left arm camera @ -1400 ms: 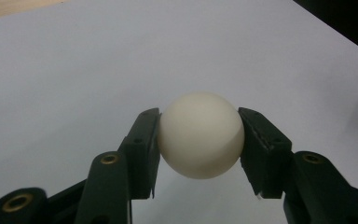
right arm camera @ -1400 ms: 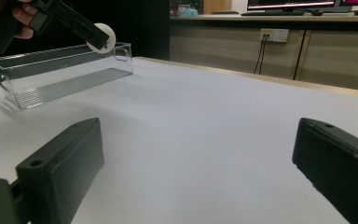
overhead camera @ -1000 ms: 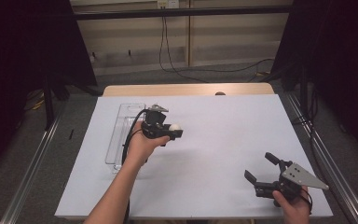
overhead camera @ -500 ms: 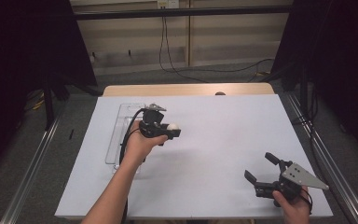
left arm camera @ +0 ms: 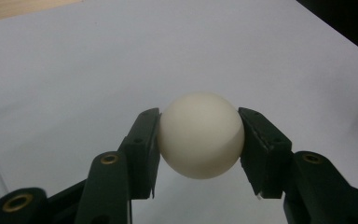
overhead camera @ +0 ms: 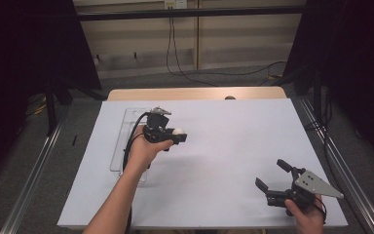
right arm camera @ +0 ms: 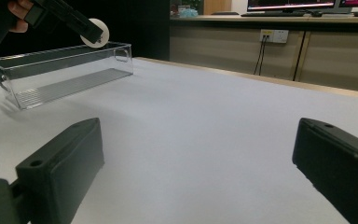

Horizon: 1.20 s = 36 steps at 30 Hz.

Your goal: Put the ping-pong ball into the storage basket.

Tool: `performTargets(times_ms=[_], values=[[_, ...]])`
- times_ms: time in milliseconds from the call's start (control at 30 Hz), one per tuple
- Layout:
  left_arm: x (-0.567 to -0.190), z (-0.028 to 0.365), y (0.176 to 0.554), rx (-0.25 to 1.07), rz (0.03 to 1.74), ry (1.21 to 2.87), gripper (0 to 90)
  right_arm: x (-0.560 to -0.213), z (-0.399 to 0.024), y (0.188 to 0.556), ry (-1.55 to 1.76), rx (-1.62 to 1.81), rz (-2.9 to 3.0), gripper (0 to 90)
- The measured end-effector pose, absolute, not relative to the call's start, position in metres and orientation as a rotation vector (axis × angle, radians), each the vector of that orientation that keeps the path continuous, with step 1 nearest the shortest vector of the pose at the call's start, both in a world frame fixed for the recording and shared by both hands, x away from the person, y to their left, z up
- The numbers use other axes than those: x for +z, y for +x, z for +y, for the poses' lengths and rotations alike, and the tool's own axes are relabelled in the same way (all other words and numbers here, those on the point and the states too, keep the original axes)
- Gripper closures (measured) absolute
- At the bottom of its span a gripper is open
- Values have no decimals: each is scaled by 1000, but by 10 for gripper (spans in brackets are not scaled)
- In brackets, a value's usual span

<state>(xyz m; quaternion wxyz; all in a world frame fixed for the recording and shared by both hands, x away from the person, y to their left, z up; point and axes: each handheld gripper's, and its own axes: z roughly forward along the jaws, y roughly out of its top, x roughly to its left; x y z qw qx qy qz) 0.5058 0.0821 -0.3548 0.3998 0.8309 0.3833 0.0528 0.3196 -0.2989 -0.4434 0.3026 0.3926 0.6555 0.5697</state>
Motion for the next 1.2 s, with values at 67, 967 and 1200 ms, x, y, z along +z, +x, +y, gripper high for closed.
performTargets(times_ms=[67,967,1200], values=[[-355,82,506,131,974,2090,513,-443,-299,320,1041,1511,1741,16],[-349,92,508,155,989,2091,512,-443,-299,320,1041,1512,1738,16],[-347,94,508,149,1000,2081,513,-443,-299,320,1041,1513,1738,16]])
